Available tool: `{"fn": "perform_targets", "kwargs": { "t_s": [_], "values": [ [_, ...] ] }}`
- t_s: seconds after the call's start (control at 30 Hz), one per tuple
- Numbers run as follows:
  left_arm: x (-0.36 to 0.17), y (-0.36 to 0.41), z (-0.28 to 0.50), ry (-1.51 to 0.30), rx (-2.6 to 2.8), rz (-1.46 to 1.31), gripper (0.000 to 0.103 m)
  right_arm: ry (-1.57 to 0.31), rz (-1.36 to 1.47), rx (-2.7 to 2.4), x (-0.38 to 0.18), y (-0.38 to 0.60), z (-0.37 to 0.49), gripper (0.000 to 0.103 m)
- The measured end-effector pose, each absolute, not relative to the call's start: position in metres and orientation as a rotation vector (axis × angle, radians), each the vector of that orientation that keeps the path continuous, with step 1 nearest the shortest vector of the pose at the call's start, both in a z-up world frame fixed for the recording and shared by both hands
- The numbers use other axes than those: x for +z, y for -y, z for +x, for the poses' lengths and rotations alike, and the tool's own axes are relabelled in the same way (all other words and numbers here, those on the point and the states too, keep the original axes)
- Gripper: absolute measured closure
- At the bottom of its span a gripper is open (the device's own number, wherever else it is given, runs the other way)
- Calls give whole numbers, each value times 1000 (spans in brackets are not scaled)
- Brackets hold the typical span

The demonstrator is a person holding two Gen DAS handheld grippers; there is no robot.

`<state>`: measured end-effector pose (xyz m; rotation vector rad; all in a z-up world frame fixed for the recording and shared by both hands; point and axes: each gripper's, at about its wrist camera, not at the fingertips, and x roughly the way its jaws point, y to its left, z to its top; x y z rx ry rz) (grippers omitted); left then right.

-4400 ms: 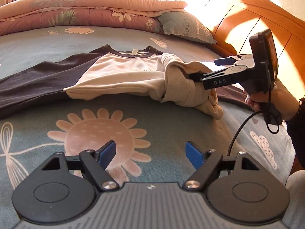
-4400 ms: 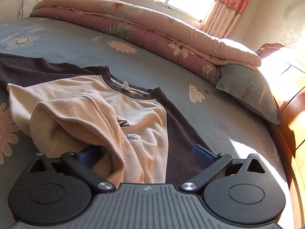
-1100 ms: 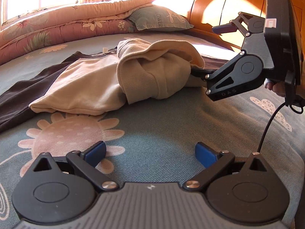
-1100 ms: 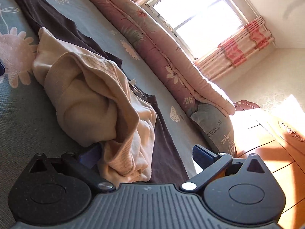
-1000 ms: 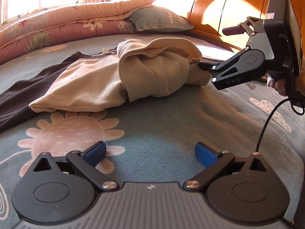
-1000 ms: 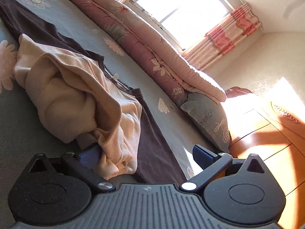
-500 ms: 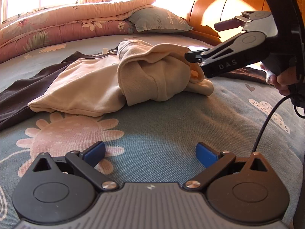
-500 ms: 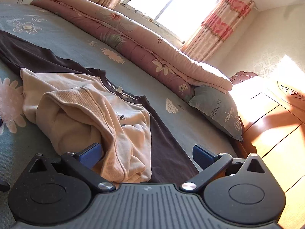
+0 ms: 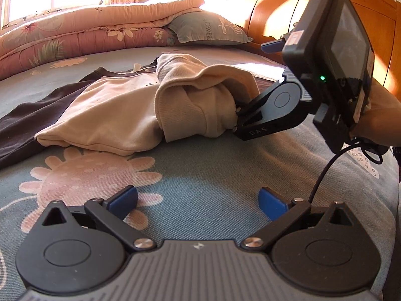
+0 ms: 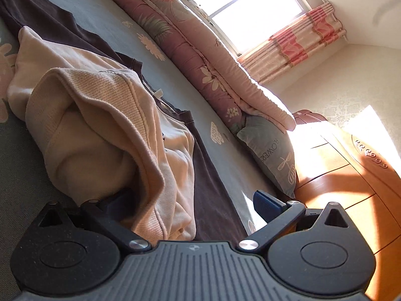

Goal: Fold clothes

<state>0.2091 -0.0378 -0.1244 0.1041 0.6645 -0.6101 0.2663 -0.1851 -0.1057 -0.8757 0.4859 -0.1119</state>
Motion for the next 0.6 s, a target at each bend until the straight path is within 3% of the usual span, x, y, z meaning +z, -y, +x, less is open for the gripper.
{"fn": "perform_targets", "kwargs": {
  "t_s": [0.17,0.2,0.3,0.37,0.43,0.5,0.6],
  "values": [
    [-124,35,210,-665,-619,84,1,-502,-922,-101,-125,179,270,7],
    [-124,34,211,-665,-621,80,1,-505,-924,-96,-126,178,269,15],
    [-124,34,211,-666,-622,79,1,-517,-928,-80,-129,175,266,23],
    [-124,35,211,-666,-622,79,1,-528,-919,-67,-132,172,264,35],
    [-123,34,211,-666,-625,70,1,-530,-899,-56,-135,170,261,54],
    [-123,32,212,-665,-630,55,1,-534,-902,-45,-137,168,257,64],
    [-123,29,213,-664,-638,32,1,-566,-916,-24,-127,167,257,64]
  ]
}}
